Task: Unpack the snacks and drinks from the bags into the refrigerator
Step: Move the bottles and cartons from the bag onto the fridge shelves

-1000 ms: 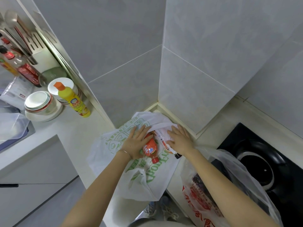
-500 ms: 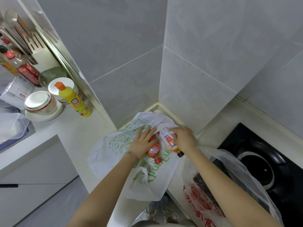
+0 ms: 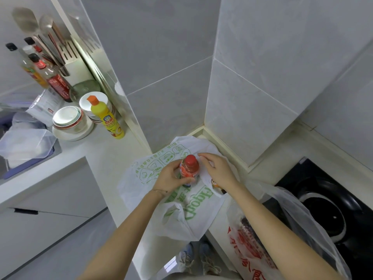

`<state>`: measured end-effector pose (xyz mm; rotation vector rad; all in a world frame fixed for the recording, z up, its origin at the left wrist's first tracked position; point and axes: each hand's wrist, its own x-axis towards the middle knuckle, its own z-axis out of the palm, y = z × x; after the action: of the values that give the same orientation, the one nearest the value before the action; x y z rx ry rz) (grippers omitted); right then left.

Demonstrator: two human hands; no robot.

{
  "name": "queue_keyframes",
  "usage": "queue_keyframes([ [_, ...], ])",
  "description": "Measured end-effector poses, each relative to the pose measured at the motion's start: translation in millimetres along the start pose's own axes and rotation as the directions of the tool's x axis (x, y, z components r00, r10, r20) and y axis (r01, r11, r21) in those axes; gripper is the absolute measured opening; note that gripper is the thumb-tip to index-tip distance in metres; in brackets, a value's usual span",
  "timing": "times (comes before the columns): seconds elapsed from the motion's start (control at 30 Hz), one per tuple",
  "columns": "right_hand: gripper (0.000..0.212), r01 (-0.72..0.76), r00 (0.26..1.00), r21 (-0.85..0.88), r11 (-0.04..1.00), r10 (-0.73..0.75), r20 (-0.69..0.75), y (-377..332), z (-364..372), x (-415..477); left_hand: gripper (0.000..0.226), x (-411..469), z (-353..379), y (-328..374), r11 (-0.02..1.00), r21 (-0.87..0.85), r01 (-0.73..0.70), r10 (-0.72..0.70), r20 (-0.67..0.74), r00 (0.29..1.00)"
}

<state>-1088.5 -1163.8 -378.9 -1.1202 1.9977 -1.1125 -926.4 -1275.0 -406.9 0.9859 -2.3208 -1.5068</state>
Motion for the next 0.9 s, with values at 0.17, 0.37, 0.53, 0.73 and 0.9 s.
queue_keyframes([
  [0.17, 0.026, 0.002, 0.996, 0.036, 0.999, -0.005, 0.084, -8.2, 16.7, 2.2, 0.064, -7.3, 7.7, -1.1, 0.999, -0.017, 0.04, -0.041, -0.065, 0.997],
  [0.37, 0.024, -0.045, 0.999, -0.047, 0.998, 0.046, 0.003, 5.2, 15.5, -15.1, 0.071, -14.5, 8.3, 12.6, 0.997, -0.017, -0.073, 0.069, -0.147, 0.987],
  [0.53, 0.035, -0.074, 0.963, -0.564, 0.823, 0.205, 0.173, 46.1, 14.5, -20.1, 0.069, -21.8, -5.2, 9.9, 0.998, 0.045, -0.048, 0.053, -0.123, 0.991],
  [0.73, 0.045, -0.061, 0.959, -0.609, 0.791, 0.215, 0.183, 44.9, 14.0, -3.7, 0.066, -33.7, -9.6, 4.2, 0.998, 0.052, -0.04, 0.045, -0.095, 0.995],
  [0.9, 0.061, -0.135, 0.974, -0.737, 0.663, 0.227, 0.026, 35.5, -10.8, 16.7, 0.059, -33.6, -5.9, 8.7, 1.0, 0.015, -0.015, 0.016, -0.07, 0.997],
])
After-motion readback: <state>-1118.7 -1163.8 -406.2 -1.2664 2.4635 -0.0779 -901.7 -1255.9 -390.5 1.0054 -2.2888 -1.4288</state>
